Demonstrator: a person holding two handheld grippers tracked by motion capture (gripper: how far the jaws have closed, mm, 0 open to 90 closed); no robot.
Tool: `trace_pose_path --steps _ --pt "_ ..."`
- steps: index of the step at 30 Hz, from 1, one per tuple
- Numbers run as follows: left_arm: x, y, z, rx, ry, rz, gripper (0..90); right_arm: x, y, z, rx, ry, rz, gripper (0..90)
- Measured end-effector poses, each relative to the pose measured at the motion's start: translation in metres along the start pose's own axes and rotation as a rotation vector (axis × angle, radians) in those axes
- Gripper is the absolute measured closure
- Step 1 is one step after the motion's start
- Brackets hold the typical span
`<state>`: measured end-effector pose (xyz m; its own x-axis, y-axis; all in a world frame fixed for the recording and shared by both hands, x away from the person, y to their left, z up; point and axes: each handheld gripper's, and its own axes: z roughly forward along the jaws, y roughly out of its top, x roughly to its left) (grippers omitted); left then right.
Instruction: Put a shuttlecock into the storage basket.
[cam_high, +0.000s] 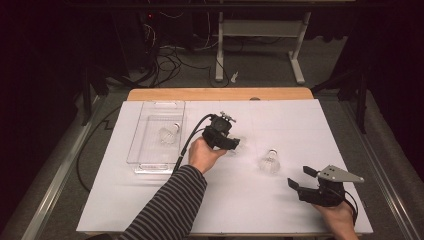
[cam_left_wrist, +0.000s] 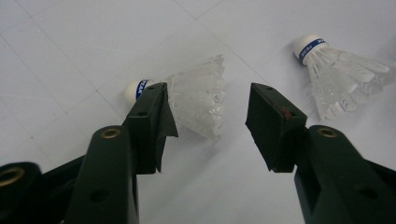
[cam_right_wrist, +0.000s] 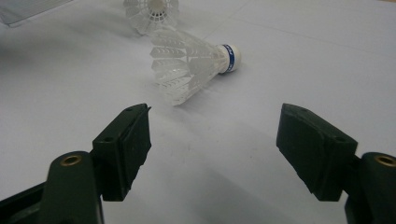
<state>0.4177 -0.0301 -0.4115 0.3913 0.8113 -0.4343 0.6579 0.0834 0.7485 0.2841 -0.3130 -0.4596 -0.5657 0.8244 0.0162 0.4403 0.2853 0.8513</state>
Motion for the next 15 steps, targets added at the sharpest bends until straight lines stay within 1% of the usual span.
trace_pose_path --steps 9,15 --pt "0.001 0.004 0.011 0.022 0.021 -0.004 50.7 0.0 0.0 0.0 0.002 0.002 -0.002 26.9" --pt "-0.003 0.004 0.017 0.035 0.022 0.001 51.2 0.0 0.0 0.0 0.002 0.003 -0.002 26.9"
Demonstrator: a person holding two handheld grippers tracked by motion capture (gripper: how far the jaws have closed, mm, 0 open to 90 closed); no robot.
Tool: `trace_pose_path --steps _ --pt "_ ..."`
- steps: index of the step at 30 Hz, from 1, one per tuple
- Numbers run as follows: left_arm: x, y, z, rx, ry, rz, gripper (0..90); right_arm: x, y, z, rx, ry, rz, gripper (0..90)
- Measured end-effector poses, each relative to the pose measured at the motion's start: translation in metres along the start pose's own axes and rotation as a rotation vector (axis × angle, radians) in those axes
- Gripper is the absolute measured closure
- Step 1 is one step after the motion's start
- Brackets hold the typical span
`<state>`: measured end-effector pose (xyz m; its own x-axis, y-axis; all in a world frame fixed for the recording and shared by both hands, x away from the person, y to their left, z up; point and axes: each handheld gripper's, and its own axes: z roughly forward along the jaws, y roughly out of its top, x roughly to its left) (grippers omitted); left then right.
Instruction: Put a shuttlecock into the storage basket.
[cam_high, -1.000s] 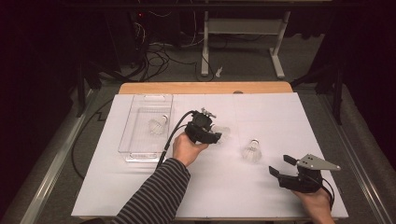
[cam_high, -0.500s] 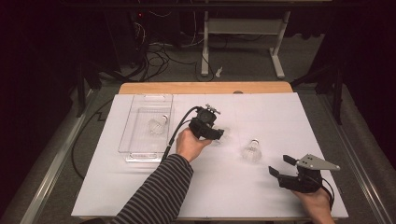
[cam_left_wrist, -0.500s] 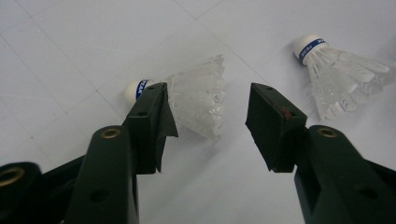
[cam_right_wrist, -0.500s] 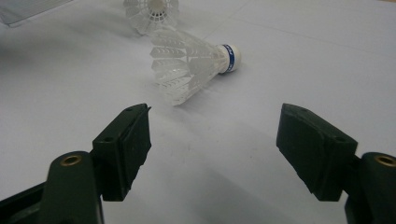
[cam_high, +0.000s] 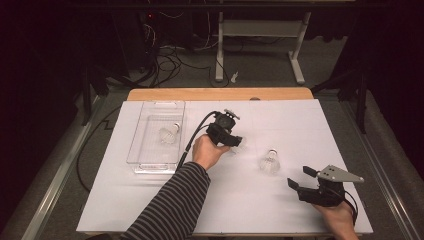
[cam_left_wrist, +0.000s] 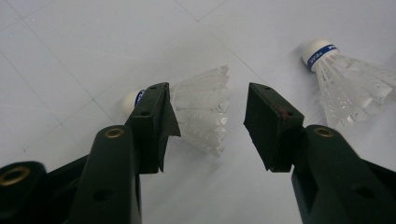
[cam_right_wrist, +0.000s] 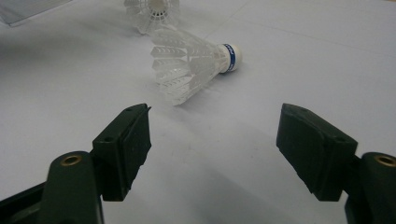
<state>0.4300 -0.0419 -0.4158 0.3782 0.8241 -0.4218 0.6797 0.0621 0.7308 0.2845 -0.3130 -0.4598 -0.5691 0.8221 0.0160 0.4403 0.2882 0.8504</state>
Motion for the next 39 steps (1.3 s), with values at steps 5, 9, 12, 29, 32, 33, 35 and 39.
trace_pose_path --steps 5,9,12,29,32,33,35,39 --pt "0.002 -0.001 0.005 0.01 0.016 -0.002 51.7 0.0 0.0 0.0 0.0 0.001 0.0 26.9" --pt "0.003 0.0 0.007 0.014 0.024 -0.001 52.2 0.0 0.0 0.001 0.002 0.002 -0.003 26.9" --pt "0.004 0.0 0.009 0.018 0.03 0.0 52.6 0.0 0.0 0.001 0.004 0.004 -0.002 26.9" --pt "0.007 -0.005 0.016 0.041 0.049 0.013 63.6 0.0 0.0 0.001 0.004 0.004 -0.002 26.9" --pt "0.006 -0.005 0.016 0.048 0.045 0.013 65.6 0.0 0.0 0.001 0.004 0.005 -0.002 27.0" --pt "0.006 -0.005 0.016 0.05 0.043 0.011 66.2 0.0 0.0 0.001 0.005 0.004 -0.001 26.9" --pt "0.006 -0.005 0.016 0.055 0.039 0.008 67.8 0.0 0.0 0.001 0.005 0.005 -0.001 26.9" --pt "0.006 -0.006 0.016 0.064 0.034 0.006 70.4 0.0 0.0 0.001 0.005 0.005 -0.001 26.9"
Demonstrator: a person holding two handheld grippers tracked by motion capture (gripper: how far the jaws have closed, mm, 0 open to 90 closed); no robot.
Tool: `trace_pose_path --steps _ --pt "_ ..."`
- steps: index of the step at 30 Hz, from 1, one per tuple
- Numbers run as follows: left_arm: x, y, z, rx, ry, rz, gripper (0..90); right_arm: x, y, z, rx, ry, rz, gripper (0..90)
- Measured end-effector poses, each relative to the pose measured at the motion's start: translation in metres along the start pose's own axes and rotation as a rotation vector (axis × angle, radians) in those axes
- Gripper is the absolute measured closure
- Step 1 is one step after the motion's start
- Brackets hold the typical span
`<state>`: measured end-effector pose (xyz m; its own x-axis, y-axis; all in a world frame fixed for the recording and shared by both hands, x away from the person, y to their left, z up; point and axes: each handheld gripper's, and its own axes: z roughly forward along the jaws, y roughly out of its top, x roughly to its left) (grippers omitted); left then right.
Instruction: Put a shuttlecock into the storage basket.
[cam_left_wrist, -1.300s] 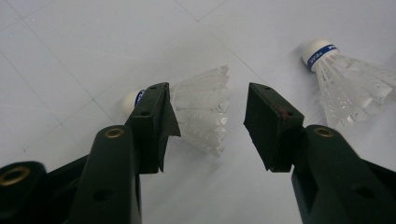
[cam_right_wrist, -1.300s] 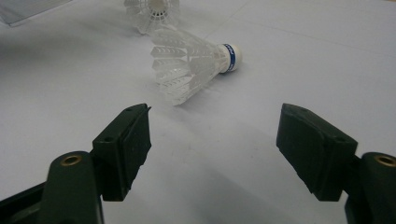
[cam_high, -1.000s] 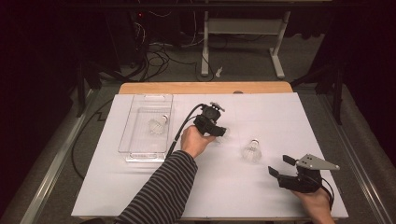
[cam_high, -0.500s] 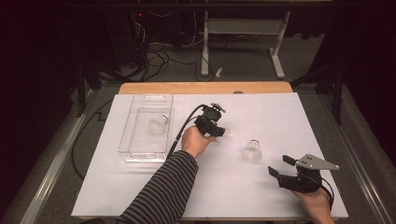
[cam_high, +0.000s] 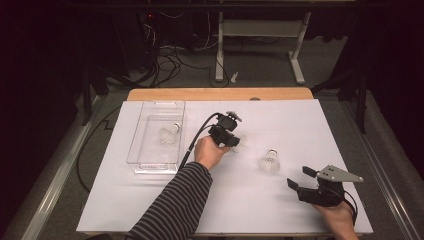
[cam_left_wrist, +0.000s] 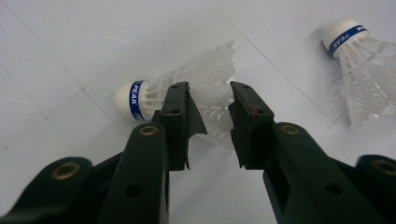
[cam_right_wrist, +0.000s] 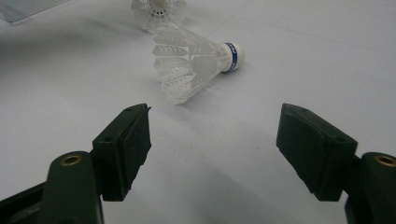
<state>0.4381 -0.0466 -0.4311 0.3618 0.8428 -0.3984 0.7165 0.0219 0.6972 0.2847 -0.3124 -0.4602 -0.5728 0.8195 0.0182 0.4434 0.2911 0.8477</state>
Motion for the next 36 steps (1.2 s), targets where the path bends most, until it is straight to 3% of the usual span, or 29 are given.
trace_pose_path --steps 19,36 --pt "-0.001 0.0 -0.002 0.005 -0.011 0.007 87.6 0.0 0.0 0.0 0.002 0.003 -0.004 26.9" --pt "0.006 0.006 -0.017 -0.023 0.017 0.029 89.4 0.0 0.0 0.0 0.003 0.001 -0.005 26.9"
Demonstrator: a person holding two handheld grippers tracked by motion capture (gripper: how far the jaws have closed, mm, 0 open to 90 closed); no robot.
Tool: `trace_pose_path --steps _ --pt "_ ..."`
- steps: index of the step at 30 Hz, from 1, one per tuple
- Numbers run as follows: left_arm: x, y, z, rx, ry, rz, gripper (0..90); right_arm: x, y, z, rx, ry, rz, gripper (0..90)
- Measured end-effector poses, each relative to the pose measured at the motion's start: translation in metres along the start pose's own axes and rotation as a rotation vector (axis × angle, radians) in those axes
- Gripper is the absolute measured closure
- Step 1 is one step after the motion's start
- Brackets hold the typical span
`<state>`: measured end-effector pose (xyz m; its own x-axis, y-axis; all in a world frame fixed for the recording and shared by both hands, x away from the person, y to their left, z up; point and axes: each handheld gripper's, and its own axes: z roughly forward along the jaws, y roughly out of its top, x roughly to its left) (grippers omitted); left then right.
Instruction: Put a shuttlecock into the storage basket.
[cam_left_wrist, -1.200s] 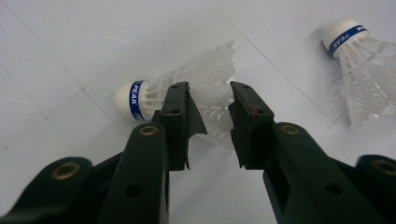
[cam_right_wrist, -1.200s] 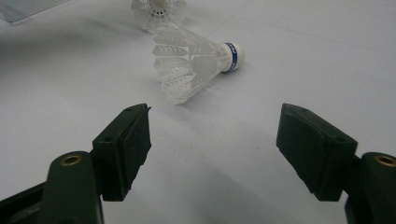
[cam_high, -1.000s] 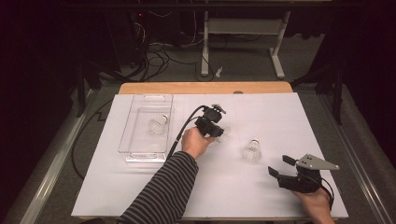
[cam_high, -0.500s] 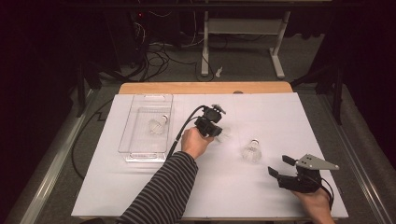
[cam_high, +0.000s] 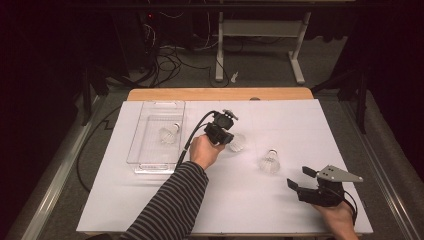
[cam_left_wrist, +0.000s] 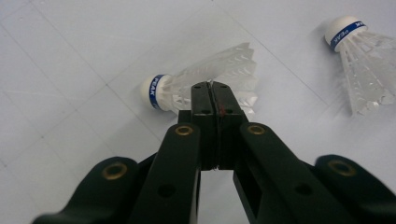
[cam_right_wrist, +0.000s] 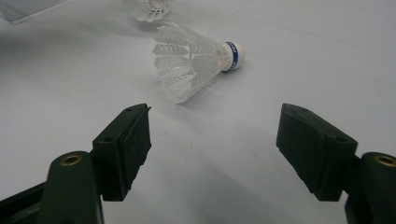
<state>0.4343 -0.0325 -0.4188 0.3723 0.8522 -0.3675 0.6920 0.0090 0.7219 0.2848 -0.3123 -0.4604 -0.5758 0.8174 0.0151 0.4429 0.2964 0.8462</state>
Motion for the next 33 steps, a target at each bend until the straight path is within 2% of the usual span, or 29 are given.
trace_pose_path --steps 10,33 --pt "0.006 0.005 -0.011 -0.019 0.003 -0.004 89.7 0.0 0.0 0.0 0.001 -0.001 0.003 26.9" --pt "0.009 0.011 -0.047 -0.045 -0.078 -0.033 89.6 0.0 0.0 0.0 0.0 -0.001 0.004 26.9"
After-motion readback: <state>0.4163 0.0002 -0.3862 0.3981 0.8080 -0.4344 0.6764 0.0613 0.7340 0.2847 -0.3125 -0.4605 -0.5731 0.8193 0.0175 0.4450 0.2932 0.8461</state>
